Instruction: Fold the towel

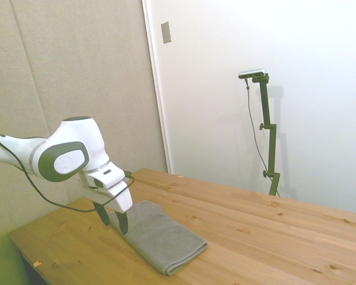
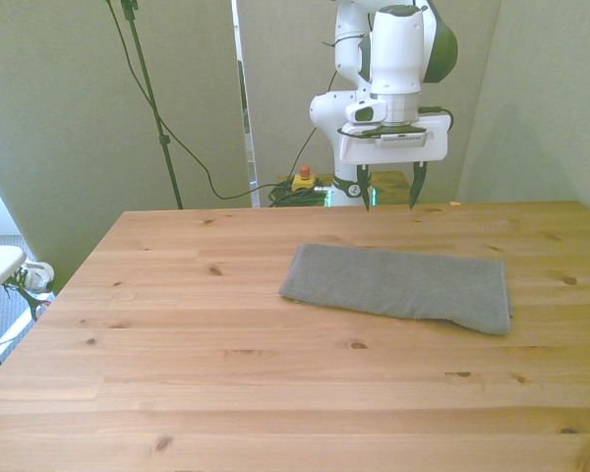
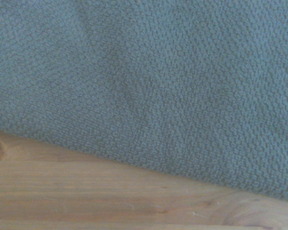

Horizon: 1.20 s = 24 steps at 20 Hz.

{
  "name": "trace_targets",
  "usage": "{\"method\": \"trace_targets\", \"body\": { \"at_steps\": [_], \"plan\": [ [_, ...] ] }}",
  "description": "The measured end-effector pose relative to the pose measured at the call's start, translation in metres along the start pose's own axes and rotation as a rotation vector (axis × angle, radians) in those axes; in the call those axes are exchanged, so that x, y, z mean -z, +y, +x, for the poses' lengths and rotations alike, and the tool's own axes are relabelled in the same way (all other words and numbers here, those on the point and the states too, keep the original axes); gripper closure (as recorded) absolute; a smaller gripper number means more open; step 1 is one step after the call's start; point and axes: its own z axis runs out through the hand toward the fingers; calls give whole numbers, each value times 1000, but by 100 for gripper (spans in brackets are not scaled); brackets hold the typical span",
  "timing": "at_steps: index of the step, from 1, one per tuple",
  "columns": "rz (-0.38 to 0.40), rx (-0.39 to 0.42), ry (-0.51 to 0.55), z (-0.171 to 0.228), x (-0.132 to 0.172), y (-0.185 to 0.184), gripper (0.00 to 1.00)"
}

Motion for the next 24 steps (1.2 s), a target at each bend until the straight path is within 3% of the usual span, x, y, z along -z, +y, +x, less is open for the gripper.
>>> {"method": "trace_targets", "body": {
  "at_steps": [4, 11, 18, 24],
  "plan": [
    [-2, -34, 8, 0, 1, -13, 0],
    [-40, -94, 38, -2, -13, -132, 0],
    [-175, -156, 117, -55, -42, -230, 0],
    [-284, -167, 196, -82, -64, -269, 0]
  ]
}}
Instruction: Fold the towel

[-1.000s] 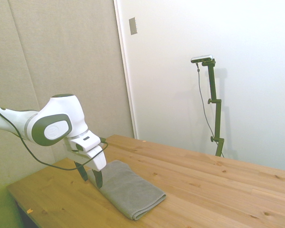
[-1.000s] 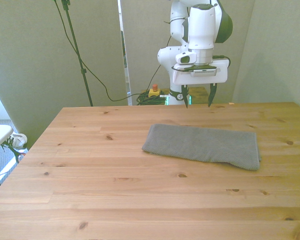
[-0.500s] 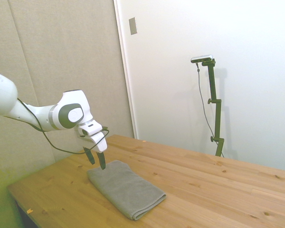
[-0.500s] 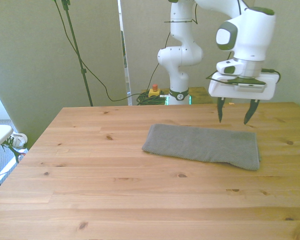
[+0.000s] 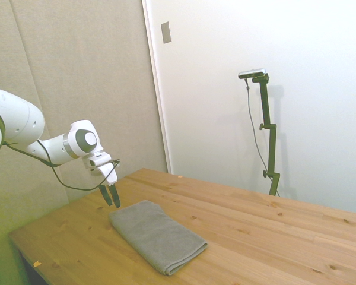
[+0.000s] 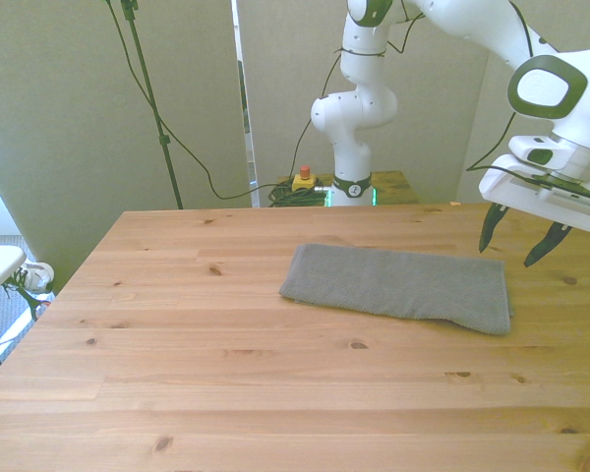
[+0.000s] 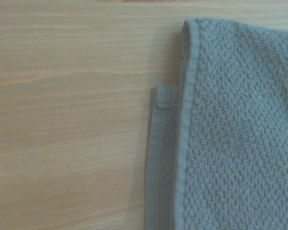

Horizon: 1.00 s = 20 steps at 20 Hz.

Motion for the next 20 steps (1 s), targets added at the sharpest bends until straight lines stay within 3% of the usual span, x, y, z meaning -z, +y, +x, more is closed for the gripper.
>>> {"method": "trace_targets", "body": {
  "at_steps": [7, 13, 20],
  "plan": [
    [-63, 17, 93, -19, -10, -16, 0],
    [-80, 39, 111, -30, -20, -27, 0],
    [-118, 20, 148, -11, -35, -26, 0]
  ]
}}
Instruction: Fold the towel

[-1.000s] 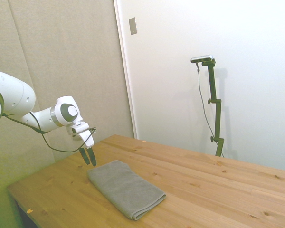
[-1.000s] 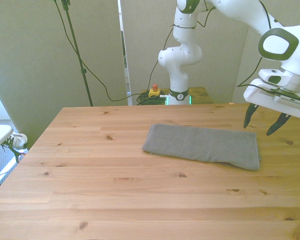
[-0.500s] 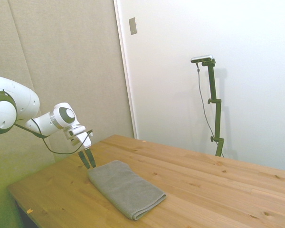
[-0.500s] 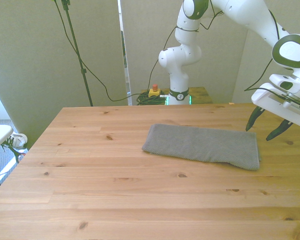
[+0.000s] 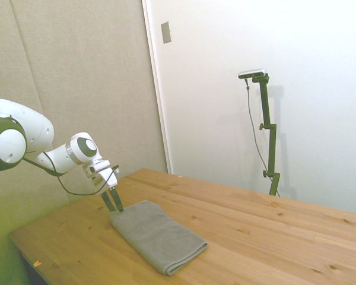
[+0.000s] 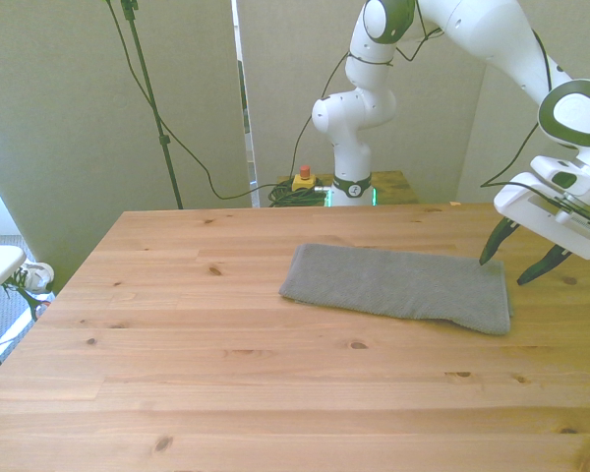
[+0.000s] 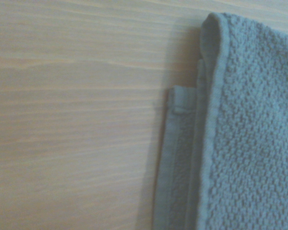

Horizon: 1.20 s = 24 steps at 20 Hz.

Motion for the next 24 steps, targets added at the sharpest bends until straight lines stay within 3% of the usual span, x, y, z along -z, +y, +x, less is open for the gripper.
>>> {"method": "trace_targets", "body": {
  "at_steps": [9, 10, 24],
  "plan": [
    [-17, -38, 5, 24, -14, 2, 0],
    [-17, -39, 5, 25, -14, 3, 100],
    [24, -28, -4, 22, -17, 3, 100]
  ]
}}
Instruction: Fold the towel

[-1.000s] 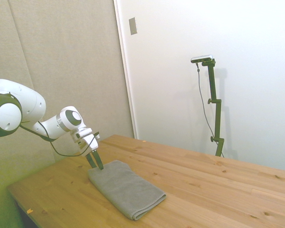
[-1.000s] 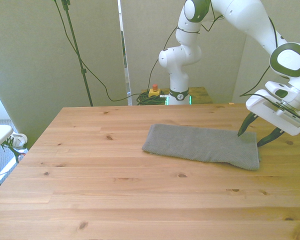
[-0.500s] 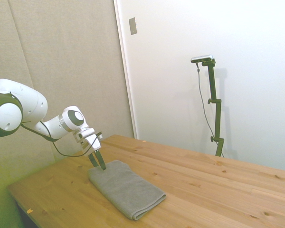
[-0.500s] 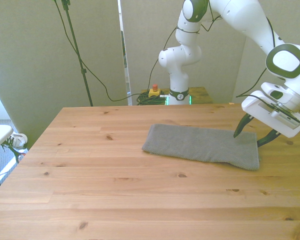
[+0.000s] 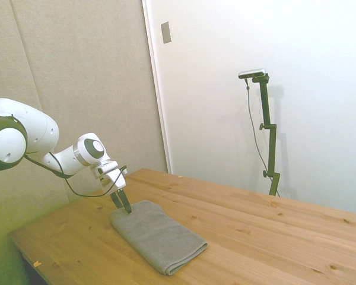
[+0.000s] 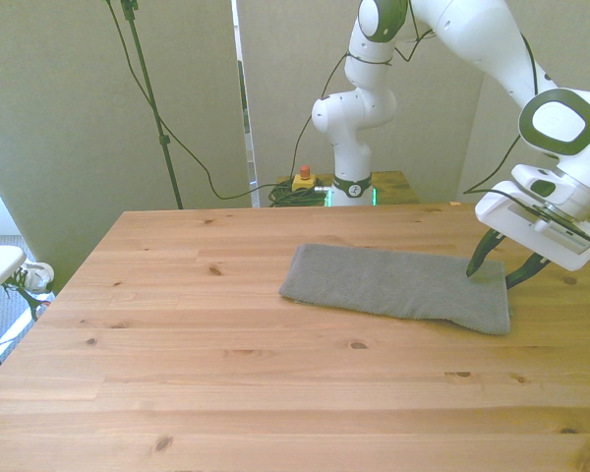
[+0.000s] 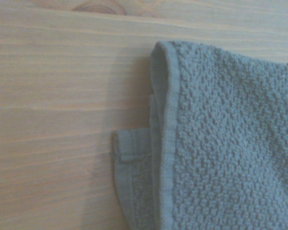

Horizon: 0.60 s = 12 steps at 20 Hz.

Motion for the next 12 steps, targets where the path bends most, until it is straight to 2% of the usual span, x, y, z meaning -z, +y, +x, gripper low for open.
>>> {"method": "trace_targets", "body": {
  "at_steps": [12],
  "plan": [
    [0, 32, -5, -6, -7, 2, 100]
  ]
}}
